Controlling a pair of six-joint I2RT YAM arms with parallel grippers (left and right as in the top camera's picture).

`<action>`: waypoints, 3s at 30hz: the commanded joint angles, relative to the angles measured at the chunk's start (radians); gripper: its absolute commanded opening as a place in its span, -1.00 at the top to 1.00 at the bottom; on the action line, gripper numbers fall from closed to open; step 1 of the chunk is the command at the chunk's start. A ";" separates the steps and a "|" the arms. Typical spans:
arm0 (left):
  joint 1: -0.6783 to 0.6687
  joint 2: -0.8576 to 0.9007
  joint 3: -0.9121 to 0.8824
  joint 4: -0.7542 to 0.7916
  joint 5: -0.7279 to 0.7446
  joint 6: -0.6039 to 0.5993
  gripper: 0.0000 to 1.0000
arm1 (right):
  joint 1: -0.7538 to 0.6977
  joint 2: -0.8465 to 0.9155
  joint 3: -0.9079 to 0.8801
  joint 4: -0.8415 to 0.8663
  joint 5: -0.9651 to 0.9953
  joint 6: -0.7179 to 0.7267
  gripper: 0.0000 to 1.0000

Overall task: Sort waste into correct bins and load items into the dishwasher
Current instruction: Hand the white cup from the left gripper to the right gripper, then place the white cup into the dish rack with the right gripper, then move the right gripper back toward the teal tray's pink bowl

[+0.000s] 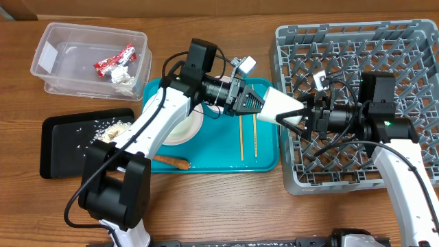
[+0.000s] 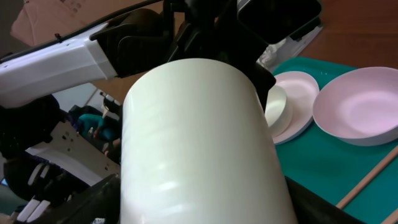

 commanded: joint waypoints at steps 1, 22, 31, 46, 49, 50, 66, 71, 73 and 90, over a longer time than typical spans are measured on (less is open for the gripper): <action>-0.008 0.011 0.019 0.003 -0.034 -0.016 0.92 | 0.013 -0.002 0.022 0.011 -0.034 -0.007 -0.48; 0.063 -0.009 0.019 -0.243 -0.360 0.180 0.18 | -0.025 -0.025 0.031 -0.023 0.348 0.083 0.10; 0.245 -0.182 0.019 -0.618 -0.991 0.285 0.19 | -0.193 -0.047 0.302 -0.422 0.880 0.147 0.14; 0.349 -0.422 0.019 -0.711 -1.274 0.285 0.14 | -0.602 0.098 0.404 -0.605 1.250 0.322 0.06; 0.349 -0.420 0.019 -0.716 -1.273 0.285 0.14 | -0.650 0.169 0.404 -0.614 1.260 0.332 0.07; 0.348 -0.420 0.019 -0.719 -1.274 0.285 0.14 | -0.661 0.189 0.404 -0.616 1.260 0.335 0.06; 0.348 -0.420 0.019 -0.726 -1.271 0.285 0.14 | -0.692 0.266 0.403 -0.618 1.204 0.341 -0.89; 0.348 -0.420 0.019 -0.727 -1.271 0.285 0.14 | -0.692 0.266 0.403 -0.619 1.191 0.341 -0.90; 0.348 -0.420 0.019 -0.727 -1.271 0.285 0.14 | -0.692 0.266 0.403 -0.619 1.179 0.341 -0.90; 0.277 -0.399 0.019 -0.554 -1.245 0.285 -0.13 | -0.568 0.223 0.403 -0.609 0.716 0.142 -0.71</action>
